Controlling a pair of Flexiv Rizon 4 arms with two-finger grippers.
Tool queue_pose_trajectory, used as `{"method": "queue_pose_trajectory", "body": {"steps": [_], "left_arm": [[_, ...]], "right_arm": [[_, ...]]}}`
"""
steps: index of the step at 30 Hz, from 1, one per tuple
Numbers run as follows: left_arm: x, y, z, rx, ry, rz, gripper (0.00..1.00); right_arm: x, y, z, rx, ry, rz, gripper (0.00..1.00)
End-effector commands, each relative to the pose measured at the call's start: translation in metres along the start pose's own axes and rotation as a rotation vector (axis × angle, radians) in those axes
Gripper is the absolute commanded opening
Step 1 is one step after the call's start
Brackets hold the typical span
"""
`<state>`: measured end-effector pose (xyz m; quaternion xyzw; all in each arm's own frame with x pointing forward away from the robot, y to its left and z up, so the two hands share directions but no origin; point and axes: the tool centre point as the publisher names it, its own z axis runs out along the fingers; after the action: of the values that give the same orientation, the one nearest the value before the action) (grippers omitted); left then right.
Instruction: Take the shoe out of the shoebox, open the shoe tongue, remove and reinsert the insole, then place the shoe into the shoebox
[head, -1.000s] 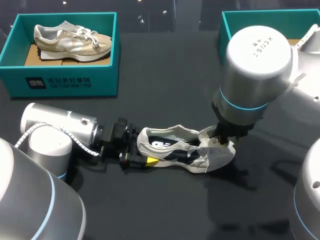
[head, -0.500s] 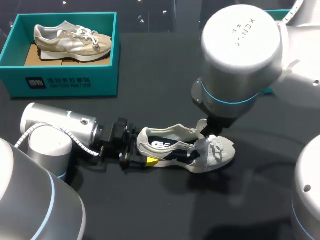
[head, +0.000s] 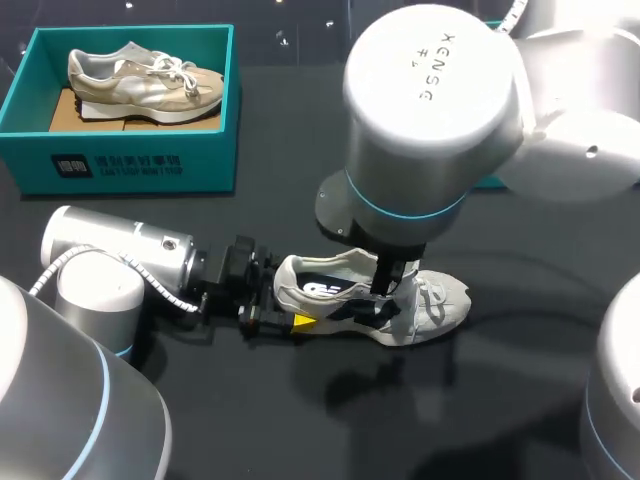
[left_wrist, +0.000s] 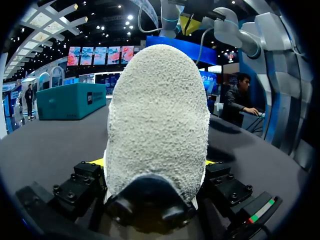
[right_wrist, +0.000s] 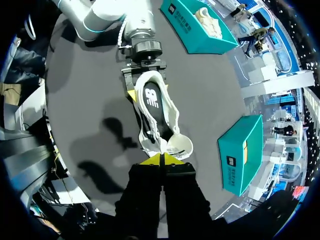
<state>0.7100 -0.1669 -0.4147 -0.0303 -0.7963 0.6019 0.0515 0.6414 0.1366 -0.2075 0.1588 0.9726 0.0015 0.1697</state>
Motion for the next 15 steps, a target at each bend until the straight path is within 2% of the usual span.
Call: {"method": "queue_pose_trajectory", "body": {"steps": [1,3,15], "left_arm": [[0.0002,0.0003,0.0022,-0.002,0.001,0.0,0.0],[0.0002,0.0003,0.0022,-0.002,0.001,0.0,0.0],[0.0002,0.0003,0.0022,-0.002,0.001,0.0,0.0]], "right_arm": [[0.006,0.0179,0.0133,-0.09,0.115,-0.307,0.0],[0.0081,0.0253,0.0189,-0.117,0.169,-0.343,0.0],[0.0081,0.0253,0.0189,-0.117,0.169,-0.343,0.0]]}}
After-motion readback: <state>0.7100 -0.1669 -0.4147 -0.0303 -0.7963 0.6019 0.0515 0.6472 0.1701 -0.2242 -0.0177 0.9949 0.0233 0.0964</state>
